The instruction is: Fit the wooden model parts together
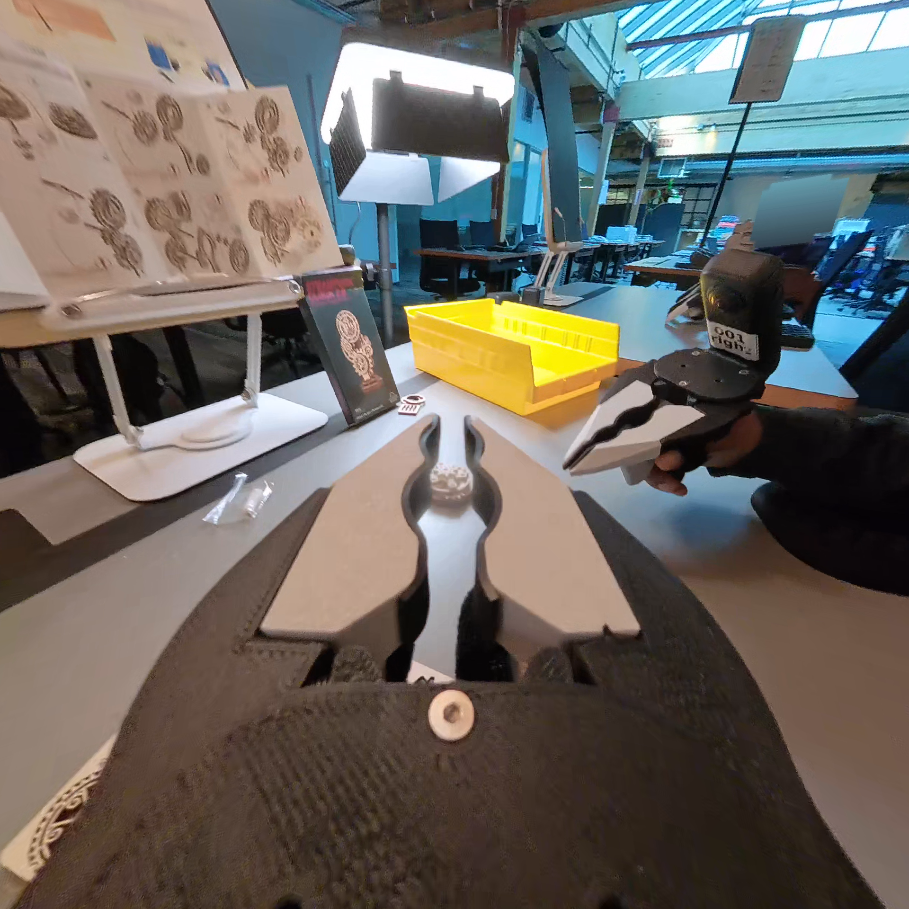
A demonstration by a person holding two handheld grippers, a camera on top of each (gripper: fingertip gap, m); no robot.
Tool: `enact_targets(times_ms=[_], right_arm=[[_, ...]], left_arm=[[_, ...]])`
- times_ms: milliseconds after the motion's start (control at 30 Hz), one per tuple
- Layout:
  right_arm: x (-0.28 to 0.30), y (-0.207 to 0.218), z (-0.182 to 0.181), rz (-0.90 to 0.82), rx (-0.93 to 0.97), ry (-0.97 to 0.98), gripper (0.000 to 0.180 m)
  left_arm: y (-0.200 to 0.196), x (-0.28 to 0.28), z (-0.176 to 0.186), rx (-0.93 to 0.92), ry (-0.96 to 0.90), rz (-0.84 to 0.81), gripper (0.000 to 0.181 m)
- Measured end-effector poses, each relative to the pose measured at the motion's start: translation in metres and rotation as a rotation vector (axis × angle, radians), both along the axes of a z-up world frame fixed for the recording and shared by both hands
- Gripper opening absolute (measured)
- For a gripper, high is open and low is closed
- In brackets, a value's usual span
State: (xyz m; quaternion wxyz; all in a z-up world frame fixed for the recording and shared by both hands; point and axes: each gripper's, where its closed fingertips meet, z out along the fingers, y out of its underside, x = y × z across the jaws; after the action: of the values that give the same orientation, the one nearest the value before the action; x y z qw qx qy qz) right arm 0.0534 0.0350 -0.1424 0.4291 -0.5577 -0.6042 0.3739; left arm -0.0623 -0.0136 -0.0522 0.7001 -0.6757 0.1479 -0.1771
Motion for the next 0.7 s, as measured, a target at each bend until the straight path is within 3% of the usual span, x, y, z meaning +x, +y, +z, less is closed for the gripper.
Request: enact_targets(times_ms=[167, 267, 367, 433, 533, 700], right_arm=[[0.001, 0.007, -0.002, -0.029, -0.023, -0.006, 0.029], [0.001, 0.009, -0.004, -0.032, 0.011, -0.010, 0.029], [0.002, 0.009, -0.012, -0.018, 0.039, -0.059, 0.024], [0.007, 0.007, -0.021, 0.012, 0.058, -0.126, 0.015], [0.018, -0.002, -0.038, 0.078, 0.032, -0.261, 0.008], [0.019, -0.016, -0.055, 0.149, -0.066, -0.400, 0.016]], left_arm=[[0.005, 0.011, -0.020, -0.052, 0.051, -0.047, 0.039], [0.003, 0.024, -0.034, -0.091, 0.109, -0.081, 0.034], [0.003, 0.024, -0.047, -0.168, 0.071, -0.098, 0.008], [0.002, 0.021, -0.061, -0.257, 0.047, -0.124, 0.006], [0.001, 0.016, -0.086, -0.363, 0.136, -0.118, 0.012], [-0.002, 0.022, -0.119, -0.517, 0.250, -0.172, 0.036]])
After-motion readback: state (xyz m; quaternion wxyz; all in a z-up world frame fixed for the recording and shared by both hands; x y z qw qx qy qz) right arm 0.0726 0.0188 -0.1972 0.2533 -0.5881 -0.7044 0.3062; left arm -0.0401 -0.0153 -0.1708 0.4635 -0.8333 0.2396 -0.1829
